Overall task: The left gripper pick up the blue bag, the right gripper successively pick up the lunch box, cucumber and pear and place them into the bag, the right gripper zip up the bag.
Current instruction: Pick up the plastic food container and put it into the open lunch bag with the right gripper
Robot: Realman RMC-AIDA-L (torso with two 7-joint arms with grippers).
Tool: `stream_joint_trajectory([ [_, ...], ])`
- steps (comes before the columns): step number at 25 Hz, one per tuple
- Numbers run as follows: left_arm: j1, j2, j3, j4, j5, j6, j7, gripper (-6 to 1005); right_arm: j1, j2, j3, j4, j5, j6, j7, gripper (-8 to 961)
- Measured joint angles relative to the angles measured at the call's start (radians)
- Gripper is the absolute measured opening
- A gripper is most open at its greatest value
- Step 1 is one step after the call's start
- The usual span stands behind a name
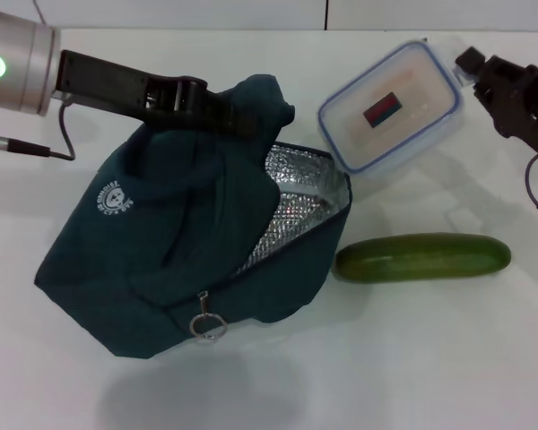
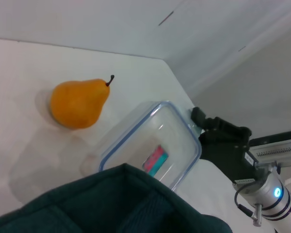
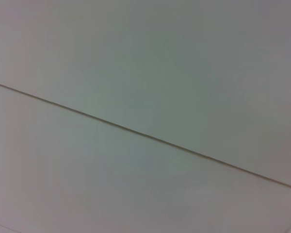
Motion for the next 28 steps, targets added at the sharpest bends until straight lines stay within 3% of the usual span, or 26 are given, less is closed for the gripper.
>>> stream_joint_trajectory([
  [20, 0.008, -0.01, 0.0, -0.041, 0.0, -0.021, 0.007, 46, -0.011, 0.0, 0.046, -0.006, 0.051, -0.211, 0.004, 88],
  [28, 0.009, -0.024, 0.0, -0.047, 0.0, -0.032, 0.007, 47, 0.003, 0.0, 0.051, -0.007, 0.064, -0.279, 0.007, 88],
])
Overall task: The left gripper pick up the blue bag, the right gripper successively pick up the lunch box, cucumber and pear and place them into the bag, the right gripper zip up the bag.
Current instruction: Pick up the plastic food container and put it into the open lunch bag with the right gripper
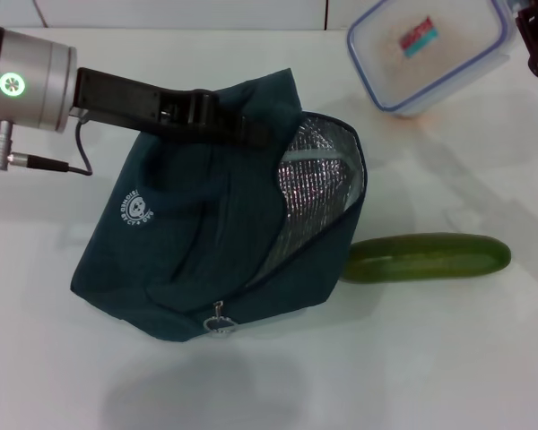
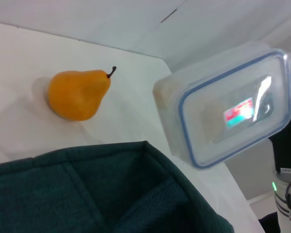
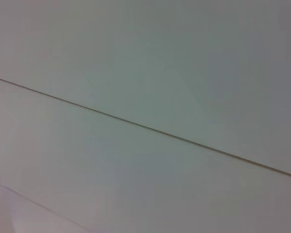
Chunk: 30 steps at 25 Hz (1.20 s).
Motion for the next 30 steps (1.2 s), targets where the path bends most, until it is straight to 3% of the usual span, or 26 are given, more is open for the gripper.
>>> stream_joint_trajectory([
  [14, -0.013, -0.011, 0.001, -0.011, -0.094, -0.004, -0.006, 47, 0.054, 0.0, -0.008, 0.026, -0.027, -0.052, 0.0, 87],
  [30, -0.003, -0.01, 0.001, -0.055, -0.11, -0.088, 0.019, 47, 0.025, 0.0, -0.008, 0.062, -0.127, -0.089, 0.004, 86],
])
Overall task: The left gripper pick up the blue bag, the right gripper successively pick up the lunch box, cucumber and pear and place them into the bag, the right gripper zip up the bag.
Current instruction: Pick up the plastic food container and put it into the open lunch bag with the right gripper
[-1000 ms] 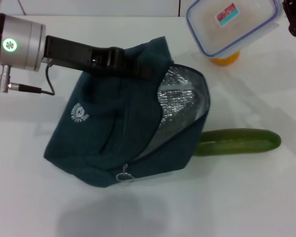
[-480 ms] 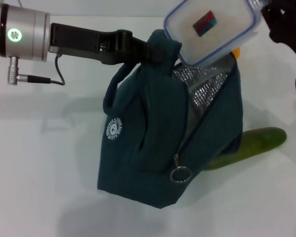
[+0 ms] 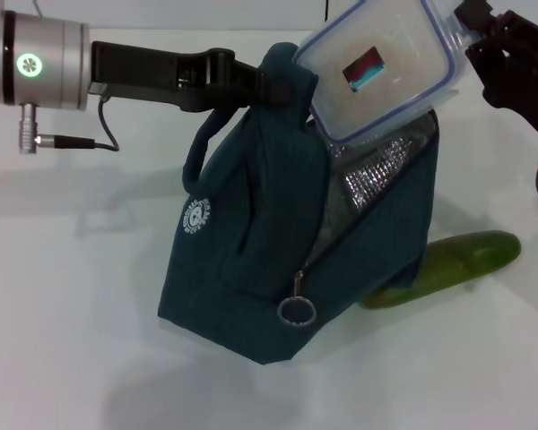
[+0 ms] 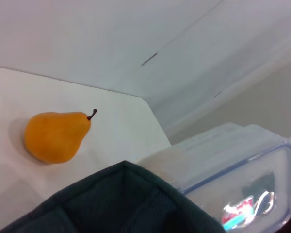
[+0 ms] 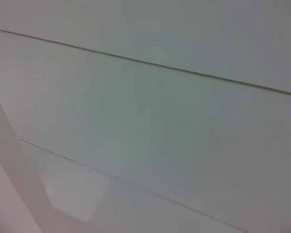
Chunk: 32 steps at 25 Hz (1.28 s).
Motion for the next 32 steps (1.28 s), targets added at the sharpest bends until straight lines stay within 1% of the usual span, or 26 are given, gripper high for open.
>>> stream_joint_trajectory([
  [6, 0.002, 0.007, -0.002, -0.018, -0.007, -0.016, 0.013, 47, -0.009, 0.0, 0.0, 0.001, -0.035, -0.008, 0.01, 86],
  [15, 0.013, 0.012, -0.014, -0.018, -0.019, -0.026, 0.02, 47, -0.052, 0.0, -0.001, -0.01, -0.065, -0.011, 0.011, 87],
  [20, 0.015, 0.012, -0.016, -0.018, -0.019, -0.025, 0.02, 46, -0.059, 0.0, -0.002, -0.011, -0.083, 0.012, 0.005, 86],
  [25, 0.015, 0.009, -0.012, -0.018, -0.027, -0.019, 0.021, 46, -0.024, 0.0, -0.002, -0.011, -0.124, 0.072, 0.002, 86],
  [32, 0.015, 0.008, -0.009, -0.02, -0.043, -0.014, 0.026, 46, 0.064, 0.0, 0.0, 0.004, -0.179, 0.168, 0.001, 87],
])
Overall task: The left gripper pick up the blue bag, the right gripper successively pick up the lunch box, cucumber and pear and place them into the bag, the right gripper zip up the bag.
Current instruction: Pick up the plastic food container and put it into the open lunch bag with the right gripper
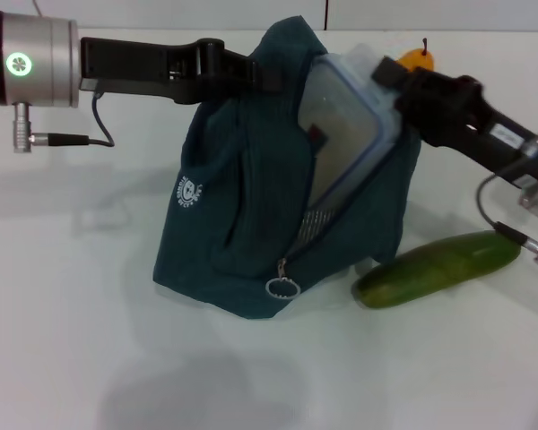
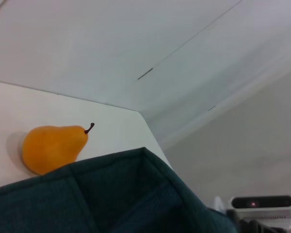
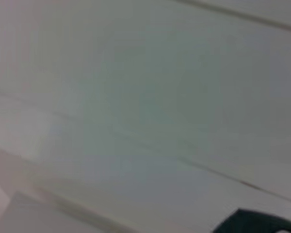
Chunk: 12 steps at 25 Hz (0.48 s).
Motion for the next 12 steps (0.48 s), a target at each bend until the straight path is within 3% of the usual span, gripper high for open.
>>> stream_joint_trajectory([
  [5, 0.0, 0.0, 0.0, -0.002, 0.0, 0.003, 0.001, 47, 0.046, 0.0, 0.005, 0.021, -0.041, 0.05, 0.008, 87],
  [12, -0.001, 0.002, -0.001, -0.017, 0.0, 0.004, 0.005, 47, 0.049, 0.0, 0.004, 0.023, -0.044, 0.052, 0.008, 91],
])
